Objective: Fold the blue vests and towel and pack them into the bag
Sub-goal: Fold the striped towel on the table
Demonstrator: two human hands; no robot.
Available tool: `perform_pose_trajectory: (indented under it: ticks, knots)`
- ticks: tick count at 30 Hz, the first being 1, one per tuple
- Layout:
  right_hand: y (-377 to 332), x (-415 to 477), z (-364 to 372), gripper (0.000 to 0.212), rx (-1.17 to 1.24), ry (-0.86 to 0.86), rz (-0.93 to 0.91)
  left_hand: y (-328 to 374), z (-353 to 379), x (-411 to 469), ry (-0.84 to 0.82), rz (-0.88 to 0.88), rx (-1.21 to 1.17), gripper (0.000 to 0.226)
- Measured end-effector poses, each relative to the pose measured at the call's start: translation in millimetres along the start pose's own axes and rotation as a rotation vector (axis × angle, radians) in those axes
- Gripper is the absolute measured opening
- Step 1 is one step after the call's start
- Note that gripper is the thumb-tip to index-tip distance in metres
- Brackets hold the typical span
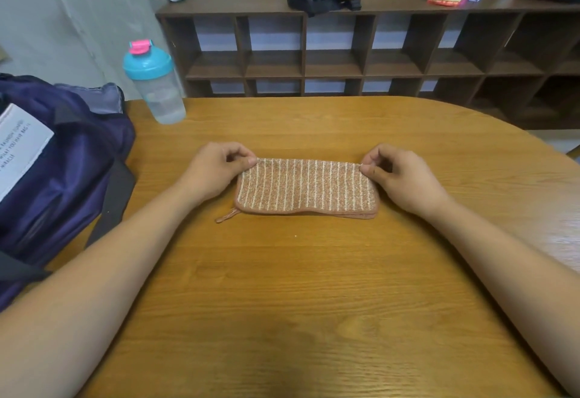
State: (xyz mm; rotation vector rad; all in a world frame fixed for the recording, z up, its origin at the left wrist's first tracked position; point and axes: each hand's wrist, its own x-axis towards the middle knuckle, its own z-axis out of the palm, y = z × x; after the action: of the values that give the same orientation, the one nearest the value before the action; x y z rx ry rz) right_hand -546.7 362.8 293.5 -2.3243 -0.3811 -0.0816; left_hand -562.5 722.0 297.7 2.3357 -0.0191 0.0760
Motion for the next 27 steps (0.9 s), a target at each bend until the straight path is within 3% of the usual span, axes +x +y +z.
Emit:
perform_pose_trajectory:
  ticks: [3, 8, 13, 18, 23, 27]
  knots:
    - [3, -1, 8, 0.004, -0.218, 0.06, -0.13, -5, 7, 2, 0.049, 0.07, 0.174, 0.009]
    - [-14, -8, 12, 0.028, -0.421, 0.105, -0.203, 15, 14, -8, 0.185, 0.227, 0.456, 0.025]
    - [-48, -21, 40, 0.049, -0.392, -0.119, -0.246, 47, 43, -32, -0.054, 0.269, 0.307, 0.041]
    - [-41, -21, 54, 0.072, -0.513, -0.288, -0.199, 28, 53, -32, -0.263, 0.289, 0.542, 0.066]
    - [-31, -21, 42, 0.082, -0.553, -0.331, -0.121, 17, 42, -24, -0.313, 0.263, 0.635, 0.076]
    - [-28, -25, 36, 0.076, -0.505, -0.268, -0.126, 10, 34, -18, -0.304, 0.273, 0.601, 0.07]
